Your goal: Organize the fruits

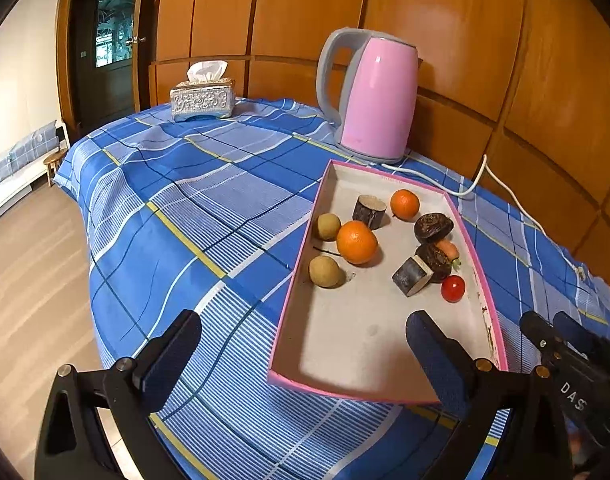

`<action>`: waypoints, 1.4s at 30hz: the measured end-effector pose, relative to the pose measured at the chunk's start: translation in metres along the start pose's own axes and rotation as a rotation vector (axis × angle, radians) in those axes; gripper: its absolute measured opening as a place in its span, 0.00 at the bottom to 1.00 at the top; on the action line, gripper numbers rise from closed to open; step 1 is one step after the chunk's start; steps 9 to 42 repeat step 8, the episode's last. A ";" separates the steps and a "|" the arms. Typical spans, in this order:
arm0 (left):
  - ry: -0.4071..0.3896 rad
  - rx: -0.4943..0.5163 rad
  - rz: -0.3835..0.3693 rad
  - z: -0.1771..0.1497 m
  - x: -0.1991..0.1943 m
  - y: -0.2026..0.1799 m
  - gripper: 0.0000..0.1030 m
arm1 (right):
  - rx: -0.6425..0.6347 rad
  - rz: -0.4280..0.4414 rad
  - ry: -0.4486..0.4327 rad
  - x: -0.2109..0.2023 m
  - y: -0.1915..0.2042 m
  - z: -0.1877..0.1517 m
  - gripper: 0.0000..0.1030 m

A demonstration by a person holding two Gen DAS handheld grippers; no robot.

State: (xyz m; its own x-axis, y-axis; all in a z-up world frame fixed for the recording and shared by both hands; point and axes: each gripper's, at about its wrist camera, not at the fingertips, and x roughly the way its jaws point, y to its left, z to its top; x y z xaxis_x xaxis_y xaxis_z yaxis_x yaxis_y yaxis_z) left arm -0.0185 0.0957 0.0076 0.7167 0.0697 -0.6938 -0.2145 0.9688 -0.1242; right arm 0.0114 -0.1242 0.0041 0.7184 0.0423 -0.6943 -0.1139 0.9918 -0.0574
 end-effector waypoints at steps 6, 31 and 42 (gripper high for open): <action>0.002 0.026 0.000 -0.002 0.003 -0.002 1.00 | 0.001 -0.001 0.006 0.002 0.000 0.000 0.58; 0.002 0.028 -0.002 -0.002 0.003 -0.002 1.00 | 0.003 0.001 0.008 0.002 -0.001 0.000 0.58; 0.002 0.028 -0.002 -0.002 0.003 -0.002 1.00 | 0.003 0.001 0.008 0.002 -0.001 0.000 0.58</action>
